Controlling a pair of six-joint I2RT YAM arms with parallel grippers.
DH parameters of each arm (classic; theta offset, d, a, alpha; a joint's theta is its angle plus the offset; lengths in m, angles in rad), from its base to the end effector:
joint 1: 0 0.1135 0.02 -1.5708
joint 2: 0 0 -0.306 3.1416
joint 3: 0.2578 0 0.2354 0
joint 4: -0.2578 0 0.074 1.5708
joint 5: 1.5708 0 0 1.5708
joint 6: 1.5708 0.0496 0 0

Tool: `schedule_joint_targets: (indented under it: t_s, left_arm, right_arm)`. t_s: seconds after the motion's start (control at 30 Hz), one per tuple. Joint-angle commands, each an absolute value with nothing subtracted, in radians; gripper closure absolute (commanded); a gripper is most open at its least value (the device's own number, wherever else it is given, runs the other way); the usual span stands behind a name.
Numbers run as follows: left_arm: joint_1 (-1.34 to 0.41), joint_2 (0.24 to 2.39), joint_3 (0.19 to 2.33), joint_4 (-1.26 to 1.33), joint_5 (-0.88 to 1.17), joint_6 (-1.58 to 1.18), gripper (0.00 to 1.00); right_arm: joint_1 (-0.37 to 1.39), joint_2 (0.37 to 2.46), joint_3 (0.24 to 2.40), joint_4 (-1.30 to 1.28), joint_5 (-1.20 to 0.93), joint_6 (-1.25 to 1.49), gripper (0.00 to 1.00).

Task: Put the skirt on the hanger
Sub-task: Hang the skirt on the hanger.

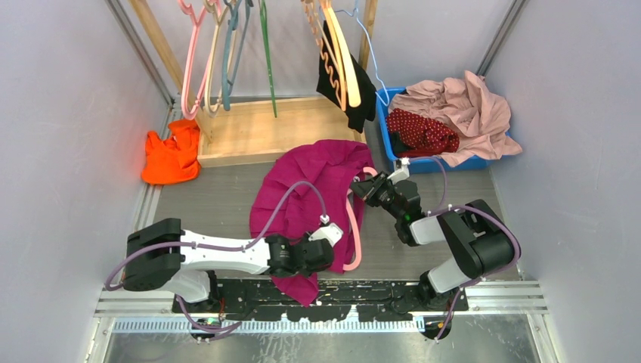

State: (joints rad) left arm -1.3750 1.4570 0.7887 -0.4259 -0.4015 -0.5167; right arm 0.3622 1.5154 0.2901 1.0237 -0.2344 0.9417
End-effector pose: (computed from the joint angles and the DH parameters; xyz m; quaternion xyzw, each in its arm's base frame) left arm 0.0688 -0.2473 0.2173 0.3534 0.8855 -0.0742 0.2925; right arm 0.2357 0.1016 0.2007 0.1490 0.7584 0.4531 0.4443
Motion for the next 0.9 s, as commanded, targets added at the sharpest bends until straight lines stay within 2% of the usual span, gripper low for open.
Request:
schedule_joint_targets:
  t_s: [0.0, 0.07, 0.1, 0.13, 0.17, 0.23, 0.33, 0.4, 0.47, 0.53, 0.57, 0.6, 0.73, 0.87]
  left_arm:
    - [-1.379, 1.46, 0.778, -0.363, -0.372, -0.473, 0.61]
    - [-1.378, 1.446, 0.767, -0.353, -0.363, -0.477, 0.55]
    - [-1.379, 1.439, 0.764, -0.35, -0.36, -0.481, 0.49]
    - [-1.377, 1.437, 0.763, -0.349, -0.363, -0.485, 0.34]
    - [-1.375, 1.436, 0.762, -0.348, -0.359, -0.487, 0.24]
    - [-1.374, 1.443, 0.767, -0.348, -0.361, -0.487, 0.23]
    - [-1.367, 1.464, 0.764, -0.338, -0.364, -0.486, 0.26]
    - [-1.363, 1.48, 0.762, -0.328, -0.37, -0.484, 0.32]
    - [-1.353, 1.492, 0.758, -0.322, -0.372, -0.486, 0.44]
    - [-1.343, 1.501, 0.76, -0.329, -0.383, -0.494, 0.71]
    - [-1.339, 1.504, 0.763, -0.335, -0.389, -0.497, 0.88]
    - [-1.338, 1.506, 0.767, -0.347, -0.4, -0.505, 0.99]
    - [-1.338, 1.487, 0.781, -0.377, -0.388, -0.518, 1.0]
    - [-1.338, 1.391, 0.797, -0.405, -0.272, -0.548, 1.0]
  right_arm:
    - [0.346, 1.523, 0.348, 1.134, -0.189, 0.945, 0.99]
    - [0.346, 1.526, 0.349, 1.134, -0.192, 0.945, 0.99]
    - [0.344, 1.527, 0.348, 1.134, -0.192, 0.945, 0.99]
    - [0.344, 1.529, 0.349, 1.134, -0.192, 0.945, 0.99]
    - [0.344, 1.53, 0.35, 1.135, -0.192, 0.945, 0.99]
    - [0.342, 1.534, 0.351, 1.137, -0.193, 0.946, 0.99]
    - [0.342, 1.534, 0.348, 1.141, -0.192, 0.948, 0.99]
    - [0.341, 1.534, 0.346, 1.143, -0.192, 0.949, 0.99]
    - [0.34, 1.531, 0.344, 1.143, -0.192, 0.947, 0.99]
    - [0.339, 1.528, 0.34, 1.143, -0.19, 0.948, 0.99]
    - [0.338, 1.528, 0.338, 1.144, -0.188, 0.948, 0.99]
    - [0.337, 1.528, 0.338, 1.144, -0.188, 0.949, 0.99]
    - [0.335, 1.528, 0.333, 1.152, -0.171, 0.954, 0.99]
    - [0.335, 1.545, 0.339, 1.184, -0.131, 0.969, 0.99]
